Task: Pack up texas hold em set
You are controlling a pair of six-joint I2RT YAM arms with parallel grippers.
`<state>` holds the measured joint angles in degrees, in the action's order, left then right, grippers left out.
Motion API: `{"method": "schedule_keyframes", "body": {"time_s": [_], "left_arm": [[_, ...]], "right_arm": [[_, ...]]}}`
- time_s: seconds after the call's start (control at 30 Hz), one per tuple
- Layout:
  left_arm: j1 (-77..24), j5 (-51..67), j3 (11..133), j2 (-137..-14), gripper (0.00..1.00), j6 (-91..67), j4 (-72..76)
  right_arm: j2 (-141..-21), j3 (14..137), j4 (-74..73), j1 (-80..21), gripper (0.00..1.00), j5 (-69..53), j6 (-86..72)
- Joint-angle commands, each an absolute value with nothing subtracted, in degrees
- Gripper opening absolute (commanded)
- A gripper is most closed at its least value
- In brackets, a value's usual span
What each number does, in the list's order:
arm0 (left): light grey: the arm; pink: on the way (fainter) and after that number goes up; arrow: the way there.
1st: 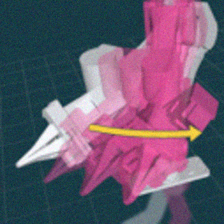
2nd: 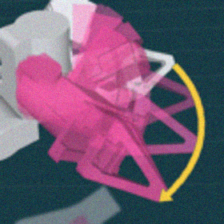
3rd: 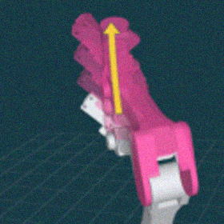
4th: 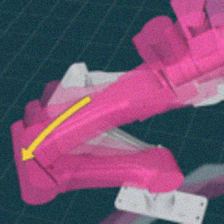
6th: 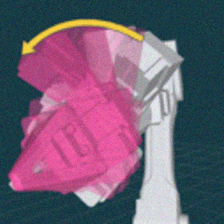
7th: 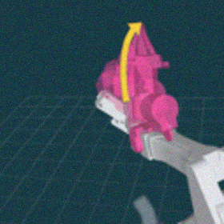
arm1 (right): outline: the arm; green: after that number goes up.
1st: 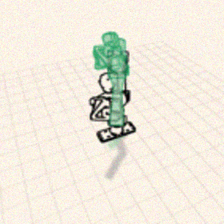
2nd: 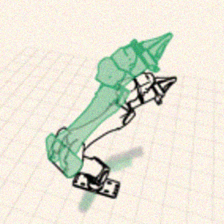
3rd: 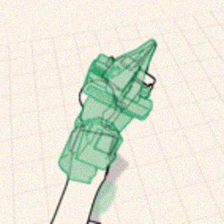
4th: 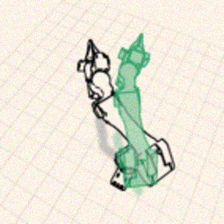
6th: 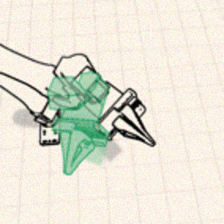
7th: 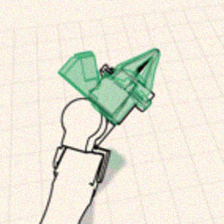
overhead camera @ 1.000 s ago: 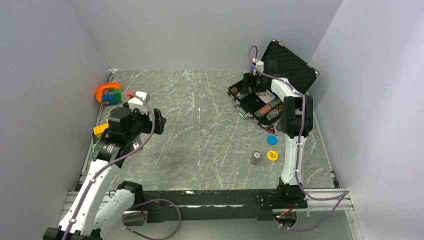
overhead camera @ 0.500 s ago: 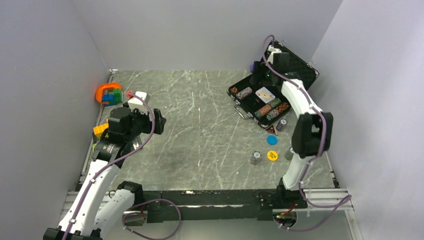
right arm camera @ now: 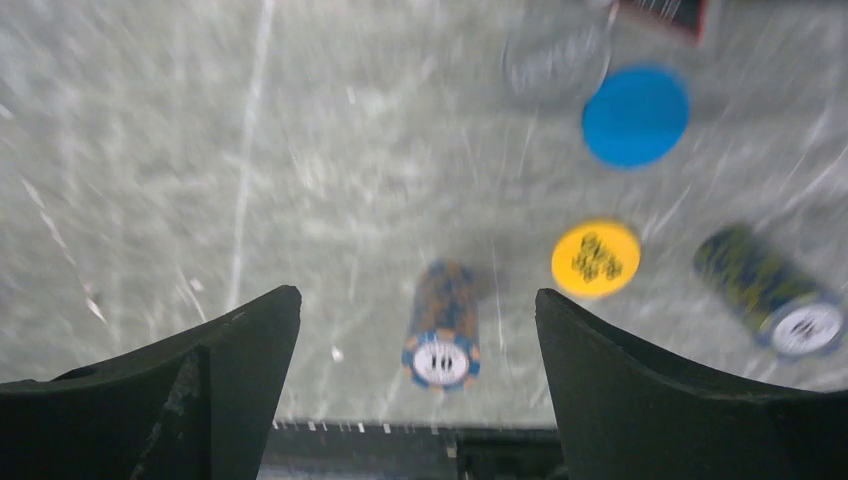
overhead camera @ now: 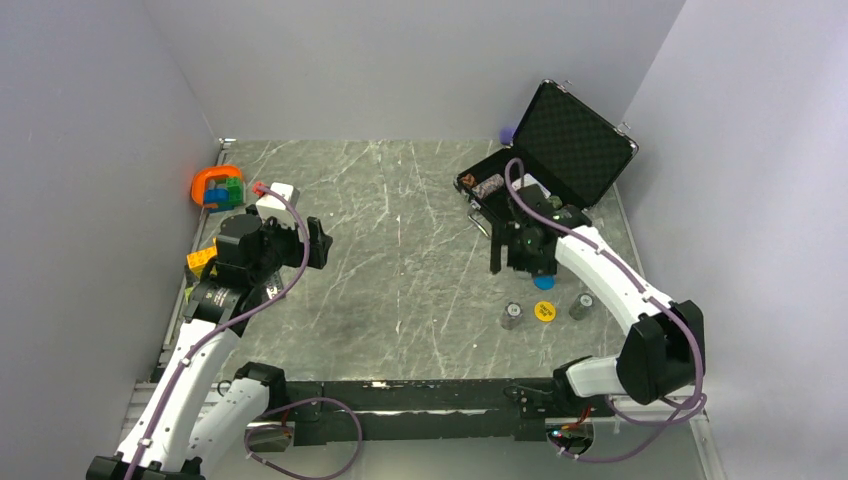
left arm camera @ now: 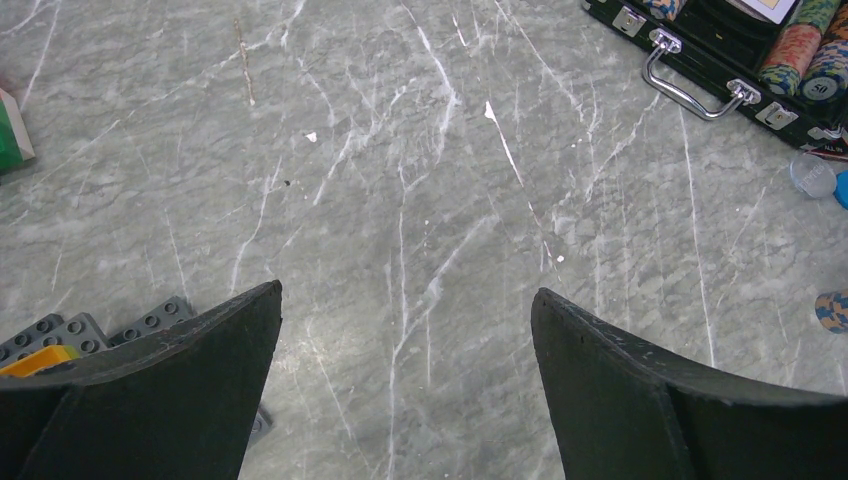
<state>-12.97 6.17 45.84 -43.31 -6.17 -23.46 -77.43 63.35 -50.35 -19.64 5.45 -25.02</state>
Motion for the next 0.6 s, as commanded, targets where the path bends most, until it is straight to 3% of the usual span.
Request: {"method": "schedule_keyframes", "body": {"time_s": [0.0,0.33,0.57], "left_arm": [[-13.23,6.34,47.02,-42.36,0.98,-6.32,-22.48],[-13.25,6.41,47.02,-42.36,0.98,-6.33,-22.48],[-13.25,6.32,47.03,-42.23,0.98,-6.33,-22.41]], "right_arm": [[-75.15,59.87,-60.39,-23.33,0.91,4.24,-30.54],[-79.58,55.39,-61.6,-29.17,0.86,5.53,-32.88],[-81.88,53.93,-58.71,-29.5,0.73,7.26,-33.45]]}}
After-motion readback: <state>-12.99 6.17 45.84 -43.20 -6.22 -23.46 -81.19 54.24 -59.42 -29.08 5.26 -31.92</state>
